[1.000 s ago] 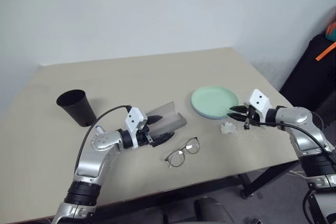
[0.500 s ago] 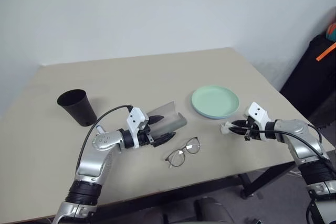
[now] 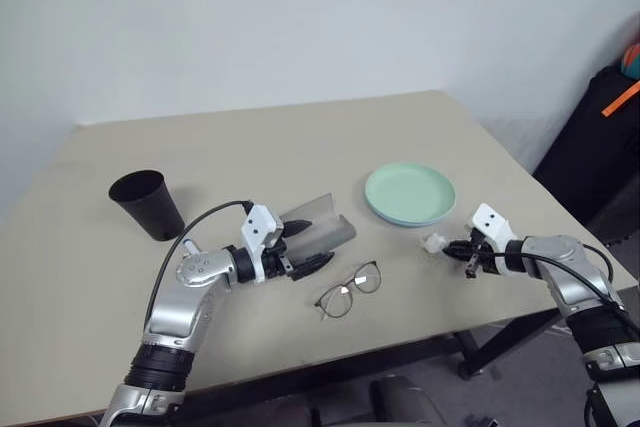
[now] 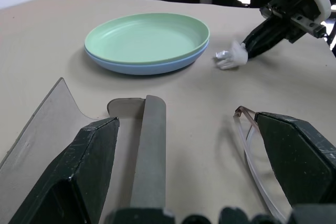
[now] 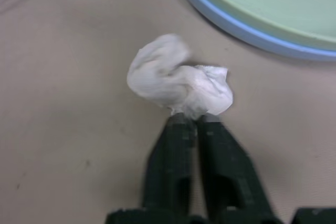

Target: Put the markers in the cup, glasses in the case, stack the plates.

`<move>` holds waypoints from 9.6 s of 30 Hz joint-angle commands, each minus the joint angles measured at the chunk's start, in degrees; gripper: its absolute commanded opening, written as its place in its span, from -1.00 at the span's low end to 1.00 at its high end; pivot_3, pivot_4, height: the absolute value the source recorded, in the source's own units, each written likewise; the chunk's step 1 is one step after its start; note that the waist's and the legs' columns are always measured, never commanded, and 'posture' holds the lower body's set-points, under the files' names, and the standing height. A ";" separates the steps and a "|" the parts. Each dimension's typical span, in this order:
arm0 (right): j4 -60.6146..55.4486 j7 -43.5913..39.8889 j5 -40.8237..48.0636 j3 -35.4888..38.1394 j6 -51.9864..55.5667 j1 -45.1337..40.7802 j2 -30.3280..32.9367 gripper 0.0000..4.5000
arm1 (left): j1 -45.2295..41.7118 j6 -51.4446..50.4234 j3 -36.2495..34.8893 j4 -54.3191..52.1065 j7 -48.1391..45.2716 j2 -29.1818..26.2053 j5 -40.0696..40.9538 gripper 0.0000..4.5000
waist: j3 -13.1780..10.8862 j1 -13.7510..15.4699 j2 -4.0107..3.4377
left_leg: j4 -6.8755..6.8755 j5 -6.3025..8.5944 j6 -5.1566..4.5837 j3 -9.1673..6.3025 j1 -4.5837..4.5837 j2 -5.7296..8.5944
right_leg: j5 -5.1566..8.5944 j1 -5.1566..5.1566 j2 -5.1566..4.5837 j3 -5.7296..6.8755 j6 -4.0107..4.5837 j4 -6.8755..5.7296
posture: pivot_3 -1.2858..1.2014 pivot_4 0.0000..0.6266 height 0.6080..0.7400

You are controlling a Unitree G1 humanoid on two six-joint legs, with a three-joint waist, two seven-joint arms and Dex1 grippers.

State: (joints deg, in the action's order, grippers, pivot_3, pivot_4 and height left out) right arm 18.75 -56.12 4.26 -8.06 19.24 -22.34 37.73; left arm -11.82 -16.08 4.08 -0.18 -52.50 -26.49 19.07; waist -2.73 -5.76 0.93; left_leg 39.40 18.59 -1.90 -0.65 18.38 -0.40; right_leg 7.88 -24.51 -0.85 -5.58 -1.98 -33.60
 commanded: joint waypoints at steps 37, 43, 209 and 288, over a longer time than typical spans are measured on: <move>34.21 4.22 -8.54 -1.22 -19.63 -27.36 -5.16 -0.14 | -1.73 1.56 -0.64 -0.47 0.19 0.55 -0.16 1.00 | -0.01 -0.08 -0.02 | -0.09 0.00 0.00 -0.02 0.04 0.02 | -0.02 0.00 0.00 -0.10 -0.02 0.05 | 0.03 -1.00 1.00; 32.50 3.06 -7.91 -0.50 -19.95 -26.77 -5.26 0.77 | -1.97 1.14 -0.41 -0.61 -0.08 0.50 -0.02 1.00 | -0.01 -0.08 -0.03 | -0.09 0.00 0.00 -0.02 0.02 0.02 | -0.02 0.00 0.00 -0.10 -0.02 0.02 | 0.03 -1.00 1.00; 1.02 -2.73 4.52 0.37 -16.87 -1.45 -9.83 0.92 | -41.14 -19.90 16.19 32.59 -16.23 -6.00 -10.15 -0.99 | -0.07 -0.04 0.03 | 0.30 0.00 -0.01 -0.11 0.08 0.13 | 0.02 0.07 0.03 -0.19 -0.07 -0.13 | 0.03 -1.00 1.00; -0.88 -2.51 4.23 0.14 -15.07 -0.05 -9.18 0.92 | -31.17 -17.22 17.62 22.67 -30.90 -4.84 -11.67 -0.11 | -0.09 -0.04 0.10 | 0.48 0.08 -0.14 -0.10 0.13 0.18 | 0.01 0.11 0.03 -0.37 -0.23 -0.17 | 0.03 -1.00 1.00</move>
State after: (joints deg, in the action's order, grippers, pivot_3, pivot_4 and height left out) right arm 19.34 -58.81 8.62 -8.44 4.68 -20.87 28.13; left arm -43.10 -33.39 21.56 24.46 -82.83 -30.98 6.98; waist -2.82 -5.80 1.02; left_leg 39.88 18.67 -2.05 -0.75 18.52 -0.22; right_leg 7.89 -24.41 -0.82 -5.96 -2.21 -33.77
